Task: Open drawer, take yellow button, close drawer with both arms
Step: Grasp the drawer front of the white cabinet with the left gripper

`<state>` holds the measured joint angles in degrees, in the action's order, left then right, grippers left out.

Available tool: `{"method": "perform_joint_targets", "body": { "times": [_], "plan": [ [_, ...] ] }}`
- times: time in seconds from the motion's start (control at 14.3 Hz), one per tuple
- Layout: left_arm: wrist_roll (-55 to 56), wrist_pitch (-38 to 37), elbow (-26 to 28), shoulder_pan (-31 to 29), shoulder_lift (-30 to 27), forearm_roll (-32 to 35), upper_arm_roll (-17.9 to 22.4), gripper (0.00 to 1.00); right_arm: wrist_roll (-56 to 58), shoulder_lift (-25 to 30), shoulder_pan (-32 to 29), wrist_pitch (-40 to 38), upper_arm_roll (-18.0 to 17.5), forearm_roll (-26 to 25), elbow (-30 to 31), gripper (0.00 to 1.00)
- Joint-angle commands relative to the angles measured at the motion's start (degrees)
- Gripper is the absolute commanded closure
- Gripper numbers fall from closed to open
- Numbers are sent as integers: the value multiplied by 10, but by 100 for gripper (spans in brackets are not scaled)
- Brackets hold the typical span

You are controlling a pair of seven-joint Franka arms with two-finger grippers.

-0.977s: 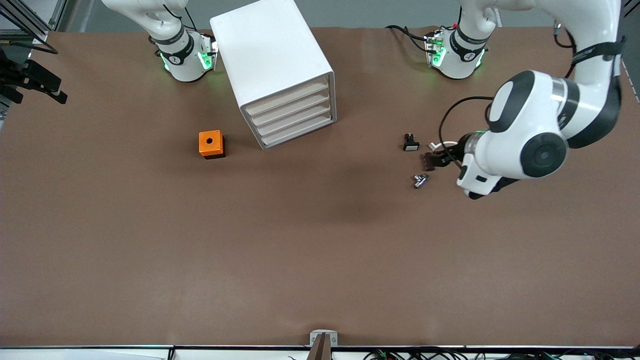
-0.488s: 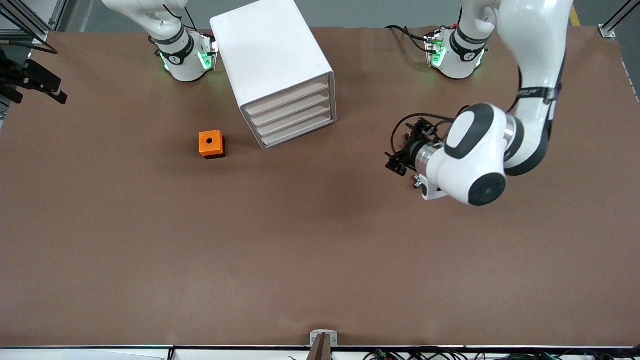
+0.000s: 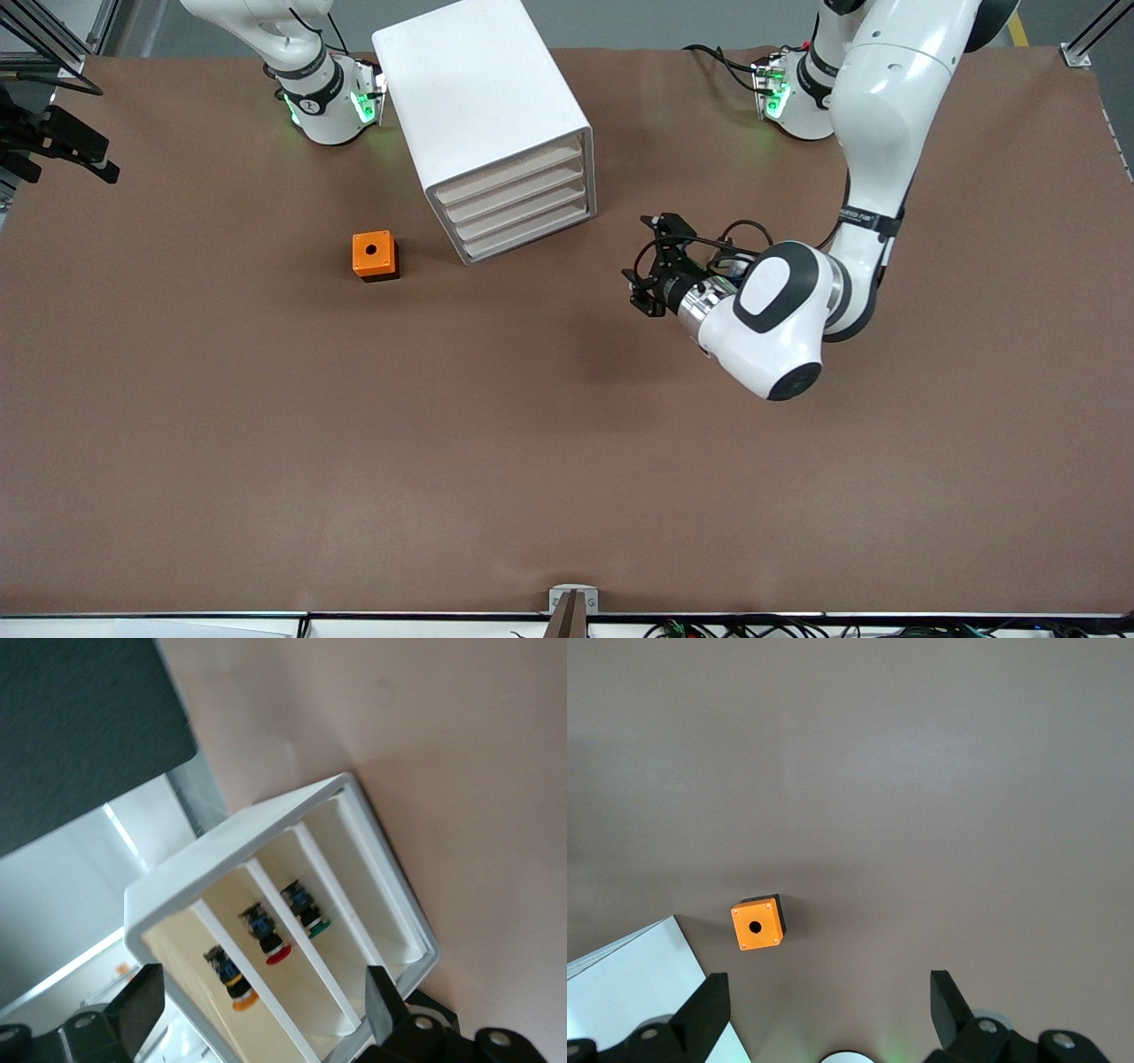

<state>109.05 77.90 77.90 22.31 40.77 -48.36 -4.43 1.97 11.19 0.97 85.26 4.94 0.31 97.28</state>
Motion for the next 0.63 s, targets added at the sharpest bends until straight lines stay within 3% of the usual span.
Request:
{"method": "perform_joint_targets", "body": {
  "times": [0.0, 0.14, 0.28, 0.42, 0.56],
  "plan": [
    [76, -13, -21, 28, 20, -51, 2, 2, 3, 13, 0, -2, 1, -1, 10, 0],
    [116, -13, -21, 55, 31, -64, 3, 7, 6, 9, -1, -7, 1, -1, -1, 0],
    [125, -13, -19, 63, 41, -66, 3, 26, 8, -1, -2, -20, 2, -2, -20, 0],
    [125, -13, -19, 65, 48, -73, 1, 38, 1, -21, -3, -25, 2, -7, -27, 0],
    [131, -14, -17, 81, 48, -84, 1, 40, 6, -39, -5, -25, 2, -11, -32, 0]
  ]
}}
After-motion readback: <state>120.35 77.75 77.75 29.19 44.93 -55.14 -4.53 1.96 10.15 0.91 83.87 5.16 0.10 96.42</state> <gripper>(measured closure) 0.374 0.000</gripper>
